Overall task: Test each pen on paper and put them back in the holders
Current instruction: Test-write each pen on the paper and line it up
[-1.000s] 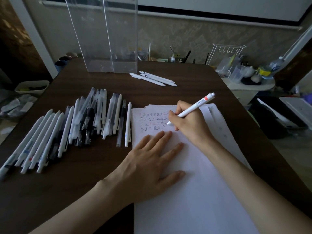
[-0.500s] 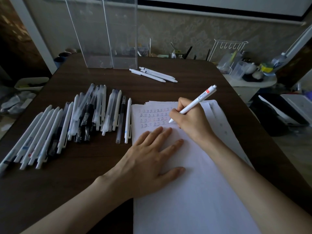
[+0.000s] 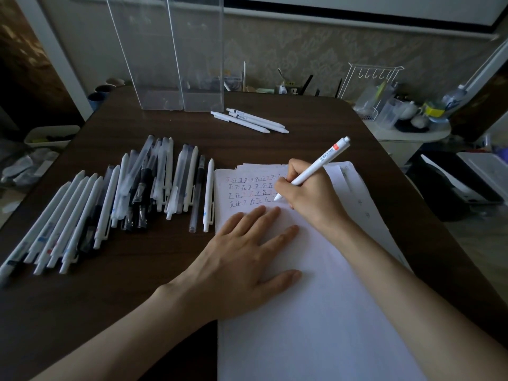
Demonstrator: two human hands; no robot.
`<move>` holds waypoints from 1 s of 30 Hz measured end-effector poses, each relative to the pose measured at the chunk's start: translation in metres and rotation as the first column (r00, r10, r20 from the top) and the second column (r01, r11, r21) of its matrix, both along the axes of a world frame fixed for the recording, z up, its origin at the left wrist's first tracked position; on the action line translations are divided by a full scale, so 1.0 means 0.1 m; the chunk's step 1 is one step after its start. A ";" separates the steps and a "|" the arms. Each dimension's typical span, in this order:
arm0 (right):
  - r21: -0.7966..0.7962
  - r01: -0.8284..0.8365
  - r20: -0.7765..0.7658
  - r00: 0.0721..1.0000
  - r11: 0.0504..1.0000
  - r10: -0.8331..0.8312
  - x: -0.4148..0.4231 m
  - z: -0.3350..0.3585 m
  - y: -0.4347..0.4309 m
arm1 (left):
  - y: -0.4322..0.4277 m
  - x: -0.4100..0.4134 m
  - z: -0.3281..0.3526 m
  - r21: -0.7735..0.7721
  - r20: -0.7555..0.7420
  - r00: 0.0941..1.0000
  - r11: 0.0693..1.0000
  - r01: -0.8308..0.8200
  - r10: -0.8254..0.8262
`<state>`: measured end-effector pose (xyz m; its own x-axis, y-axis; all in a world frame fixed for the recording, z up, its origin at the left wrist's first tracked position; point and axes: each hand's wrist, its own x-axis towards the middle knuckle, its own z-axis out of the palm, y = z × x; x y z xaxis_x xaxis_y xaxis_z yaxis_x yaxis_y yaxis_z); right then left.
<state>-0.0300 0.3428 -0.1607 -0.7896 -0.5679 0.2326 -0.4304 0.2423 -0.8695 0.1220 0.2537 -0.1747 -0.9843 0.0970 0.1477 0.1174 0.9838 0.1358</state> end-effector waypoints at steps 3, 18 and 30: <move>0.017 -0.017 0.008 1.000 1.000 0.017 0.01 0.01 0.01 | 0.00 0.00 0.00 0.007 -0.001 1.000 1.000 0.002 -0.002; -0.027 -0.065 -0.044 0.997 0.998 0.064 0.00 -0.02 0.05 | -0.11 -0.03 0.07 0.390 -0.128 0.981 0.917 -0.088 0.148; 0.042 -0.268 -0.007 0.963 0.962 0.269 0.04 0.04 0.08 | -0.17 -0.03 0.08 0.404 -0.242 0.966 0.914 0.017 0.089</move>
<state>-0.0264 0.3503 -0.1572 -0.6039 -0.7677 0.2144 -0.4954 0.1508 -0.8555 0.1195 0.2371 -0.1667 -0.9113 -0.0569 0.4078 0.1654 0.8563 0.4892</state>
